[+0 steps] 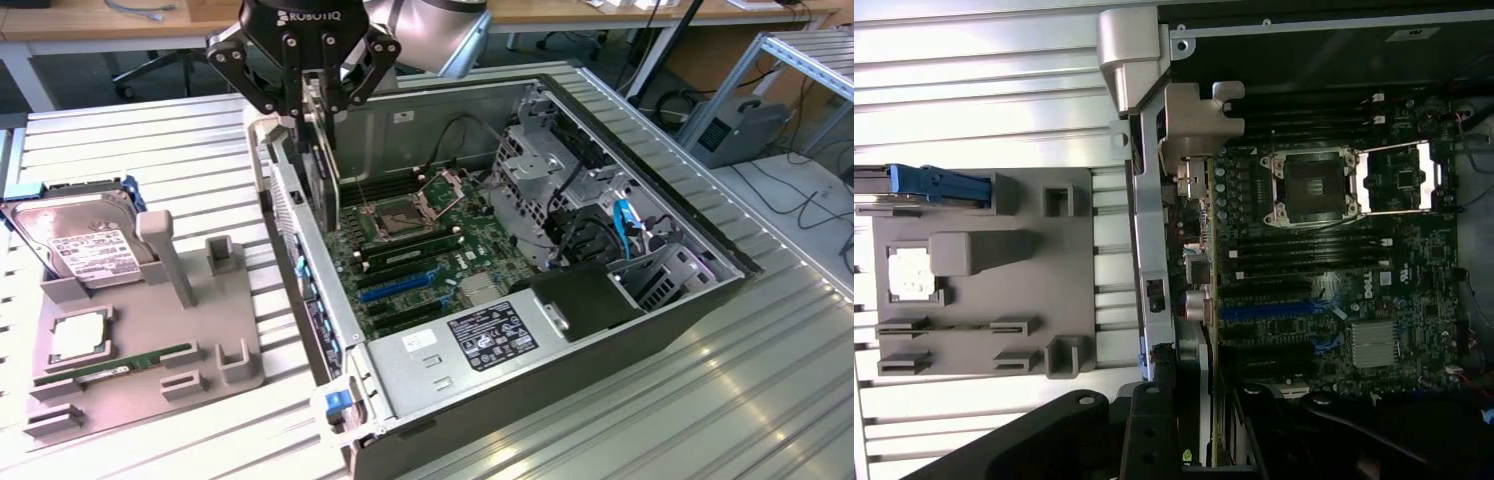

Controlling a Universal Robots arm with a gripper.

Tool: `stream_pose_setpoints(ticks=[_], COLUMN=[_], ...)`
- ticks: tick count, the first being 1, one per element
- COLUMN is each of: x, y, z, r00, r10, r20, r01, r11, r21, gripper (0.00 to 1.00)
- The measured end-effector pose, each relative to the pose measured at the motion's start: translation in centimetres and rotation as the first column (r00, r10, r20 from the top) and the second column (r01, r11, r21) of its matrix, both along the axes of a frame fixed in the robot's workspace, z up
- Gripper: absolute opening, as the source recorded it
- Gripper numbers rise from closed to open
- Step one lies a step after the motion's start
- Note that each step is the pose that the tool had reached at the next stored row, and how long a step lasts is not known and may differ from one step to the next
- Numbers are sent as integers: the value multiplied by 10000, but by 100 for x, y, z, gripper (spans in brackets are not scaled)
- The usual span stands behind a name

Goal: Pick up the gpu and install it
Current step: 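Pick up the gpu and move the gpu toward the slot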

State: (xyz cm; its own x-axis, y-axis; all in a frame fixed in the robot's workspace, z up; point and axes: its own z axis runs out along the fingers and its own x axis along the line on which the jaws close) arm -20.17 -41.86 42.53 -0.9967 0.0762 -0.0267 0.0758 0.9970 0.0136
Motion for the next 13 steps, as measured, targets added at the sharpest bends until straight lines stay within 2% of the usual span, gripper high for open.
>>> stream_pose_setpoints(ticks=[13], x=[76], y=[0], z=[-7], r00=[10000], r10=[0], r20=[-1], r01=[0], r11=[10000], r21=[-8], gripper=[27])
